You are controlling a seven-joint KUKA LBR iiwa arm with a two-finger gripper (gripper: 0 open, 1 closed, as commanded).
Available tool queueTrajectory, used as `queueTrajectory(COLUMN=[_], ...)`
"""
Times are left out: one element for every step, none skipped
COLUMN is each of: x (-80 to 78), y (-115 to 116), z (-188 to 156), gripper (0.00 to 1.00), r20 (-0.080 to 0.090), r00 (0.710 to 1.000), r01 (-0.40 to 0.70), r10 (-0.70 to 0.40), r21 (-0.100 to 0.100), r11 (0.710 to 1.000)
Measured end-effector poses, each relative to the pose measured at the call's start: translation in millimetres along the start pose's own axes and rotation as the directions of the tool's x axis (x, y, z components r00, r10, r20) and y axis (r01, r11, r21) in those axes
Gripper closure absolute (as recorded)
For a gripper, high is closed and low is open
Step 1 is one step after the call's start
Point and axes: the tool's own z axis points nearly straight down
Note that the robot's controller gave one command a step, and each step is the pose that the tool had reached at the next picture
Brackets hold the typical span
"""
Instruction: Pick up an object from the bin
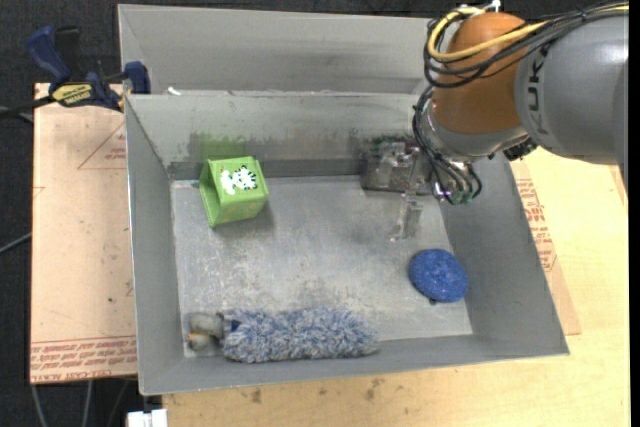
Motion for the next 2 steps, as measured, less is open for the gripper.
queueTrajectory(x=[-1.1, -31.6], y=[-16, -60], z=[3, 25], gripper=[0.0, 0.0], r20=[0.002, 0.005], r00=[0.997, 0.984], r01=[0.083, 0.177], r10=[-0.083, -0.177], r21=[-0.002, 0.002], r11=[0.997, 0.984])
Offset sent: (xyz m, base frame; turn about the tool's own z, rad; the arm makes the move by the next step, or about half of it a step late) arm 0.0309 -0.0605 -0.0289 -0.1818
